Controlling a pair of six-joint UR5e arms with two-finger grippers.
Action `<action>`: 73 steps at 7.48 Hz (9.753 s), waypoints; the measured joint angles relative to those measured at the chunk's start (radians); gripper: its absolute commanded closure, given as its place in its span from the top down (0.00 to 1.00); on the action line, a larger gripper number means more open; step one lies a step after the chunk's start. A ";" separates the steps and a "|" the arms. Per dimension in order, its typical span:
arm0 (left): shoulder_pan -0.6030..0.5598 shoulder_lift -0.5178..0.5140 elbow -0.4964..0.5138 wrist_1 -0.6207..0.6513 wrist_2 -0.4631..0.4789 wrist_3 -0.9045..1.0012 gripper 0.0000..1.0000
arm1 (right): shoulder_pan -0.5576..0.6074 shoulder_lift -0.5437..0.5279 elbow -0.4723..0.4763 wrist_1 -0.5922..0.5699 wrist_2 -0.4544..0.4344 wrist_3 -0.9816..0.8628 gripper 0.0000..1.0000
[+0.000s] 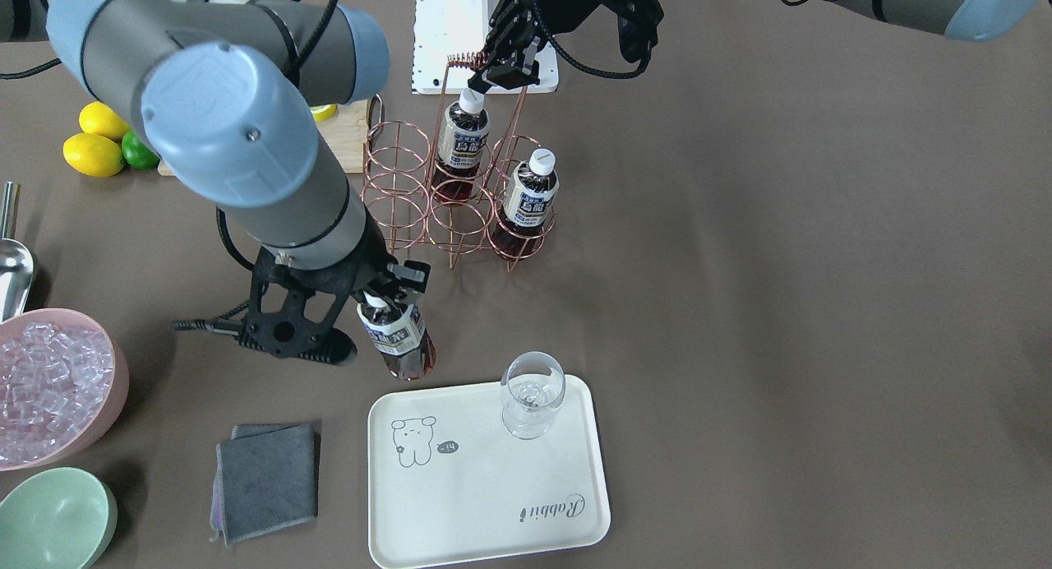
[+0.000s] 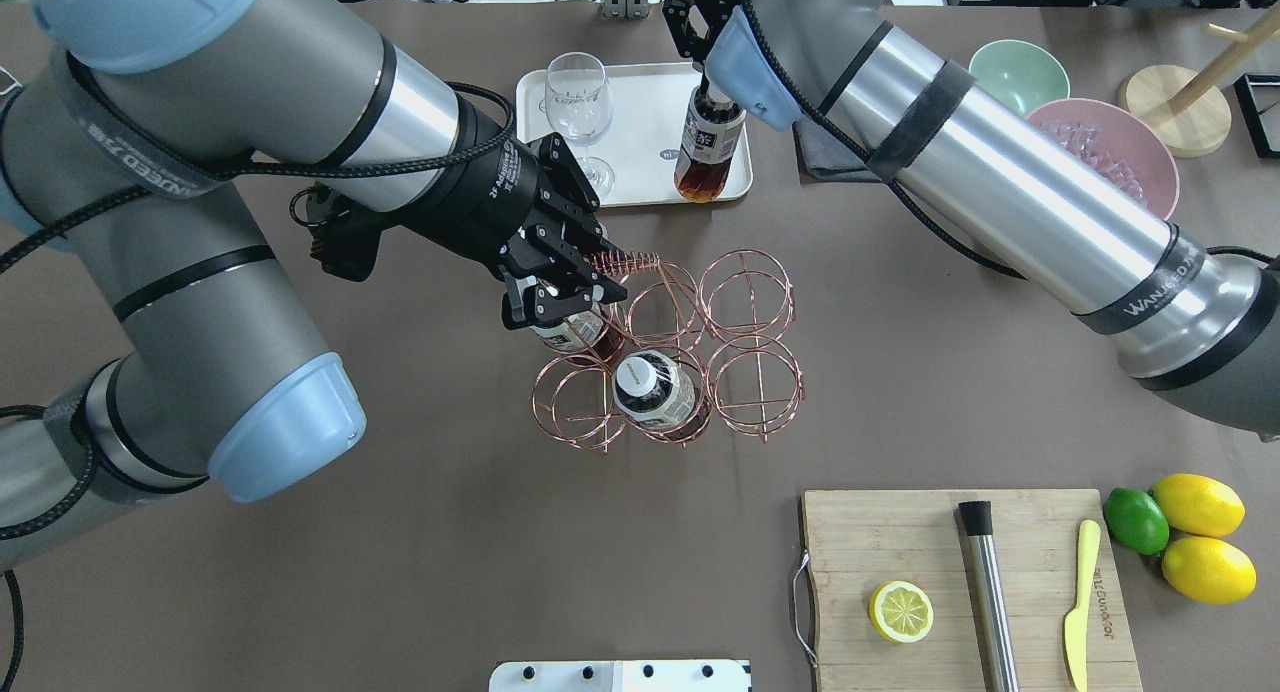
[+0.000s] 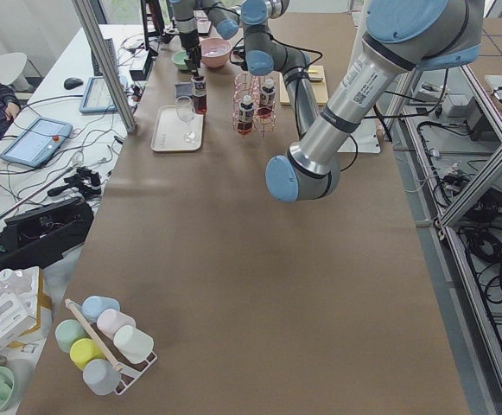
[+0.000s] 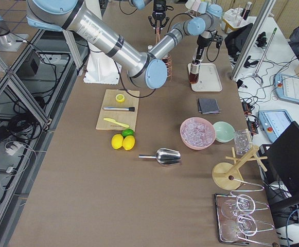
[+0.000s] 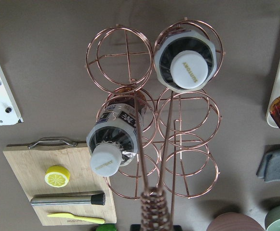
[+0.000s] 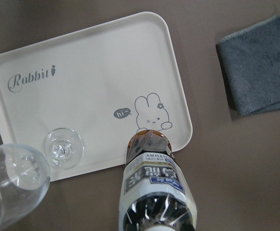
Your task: Take tea from basket to plate
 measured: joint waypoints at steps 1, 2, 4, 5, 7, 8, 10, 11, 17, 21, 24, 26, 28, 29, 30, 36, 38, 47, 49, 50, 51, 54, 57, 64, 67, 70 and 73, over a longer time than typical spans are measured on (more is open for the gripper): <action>-0.014 0.003 -0.011 0.001 -0.007 -0.001 0.00 | 0.008 0.013 -0.047 0.035 -0.002 -0.023 0.00; -0.031 0.010 -0.023 0.002 -0.017 -0.002 0.00 | 0.011 0.021 -0.077 0.055 -0.004 -0.037 0.00; -0.083 0.035 -0.055 0.003 -0.050 -0.001 0.00 | 0.013 0.056 -0.163 0.122 -0.016 -0.045 0.00; -0.121 0.056 -0.070 0.003 -0.071 0.002 0.00 | 0.014 0.067 -0.199 0.153 -0.027 -0.048 0.00; -0.199 0.096 -0.091 0.001 -0.141 0.014 0.00 | 0.014 0.081 -0.253 0.192 -0.046 -0.068 0.00; -0.234 0.120 -0.097 -0.001 -0.187 0.018 0.00 | 0.015 0.086 -0.265 0.200 -0.049 -0.072 0.00; -0.290 0.192 -0.138 -0.004 -0.281 0.039 0.00 | 0.013 0.096 -0.276 0.203 -0.051 -0.070 0.00; -0.305 0.229 -0.162 -0.005 -0.313 0.047 0.00 | 0.013 0.106 -0.278 0.203 -0.052 -0.068 0.00; -0.442 0.484 -0.229 -0.017 -0.424 0.197 0.00 | 0.014 0.123 -0.290 0.203 -0.051 -0.063 0.74; -0.581 0.522 -0.108 0.020 -0.429 0.489 0.00 | 0.015 0.131 -0.293 0.199 -0.048 -0.061 0.94; -0.699 0.480 0.012 0.159 -0.473 0.830 0.00 | 0.032 0.129 -0.200 0.114 -0.013 -0.067 0.98; -0.736 0.448 0.089 0.185 -0.481 0.990 0.00 | 0.044 -0.018 0.037 0.025 -0.003 -0.084 0.98; -0.750 0.411 0.170 0.192 -0.478 1.134 0.00 | 0.072 -0.231 0.302 -0.048 0.000 -0.151 0.98; -0.765 0.382 0.236 0.193 -0.477 1.195 0.00 | 0.095 -0.320 0.404 -0.088 0.000 -0.204 0.99; -0.785 0.339 0.332 0.194 -0.478 1.242 0.00 | 0.123 -0.423 0.502 -0.108 0.004 -0.247 0.99; -0.848 0.173 0.700 0.194 -0.491 1.284 0.00 | 0.263 -0.810 0.712 -0.140 0.042 -0.538 0.99; -0.861 0.134 0.782 0.194 -0.492 1.282 0.00 | 0.322 -0.886 0.686 -0.136 0.044 -0.684 0.99; -0.852 0.069 0.932 0.148 -0.485 1.285 0.00 | 0.619 -1.092 0.518 -0.124 0.036 -1.314 0.99; -0.842 0.072 0.961 0.110 -0.477 1.286 0.00 | 0.639 -1.098 0.480 -0.078 0.033 -1.335 0.99; -0.839 0.072 0.969 0.101 -0.470 1.286 0.00 | 0.647 -1.097 0.471 -0.062 0.036 -1.321 0.99; -0.837 0.073 0.974 0.091 -0.467 1.286 0.39 | 0.652 -1.095 0.466 -0.049 0.034 -1.286 0.99; -0.835 0.079 0.980 0.045 -0.441 1.286 0.98 | 0.655 -1.099 0.466 -0.002 0.034 -1.214 0.99; -0.829 0.077 0.979 0.006 -0.394 1.289 0.98 | 0.658 -1.097 0.469 0.005 0.037 -1.213 0.99; -0.855 0.199 0.862 0.005 -0.389 1.510 0.98 | 0.665 -1.094 0.476 0.006 0.040 -1.211 0.99; -0.856 0.312 0.692 0.004 -0.374 1.628 0.97 | 0.666 -1.092 0.486 0.006 0.040 -1.209 0.99; -0.831 0.495 0.518 0.009 -0.299 2.088 0.97 | 0.666 -1.099 0.495 0.005 0.042 -1.208 0.99; -0.795 0.566 0.453 0.146 -0.145 2.512 0.97 | 0.665 -1.101 0.503 0.005 0.043 -1.210 0.99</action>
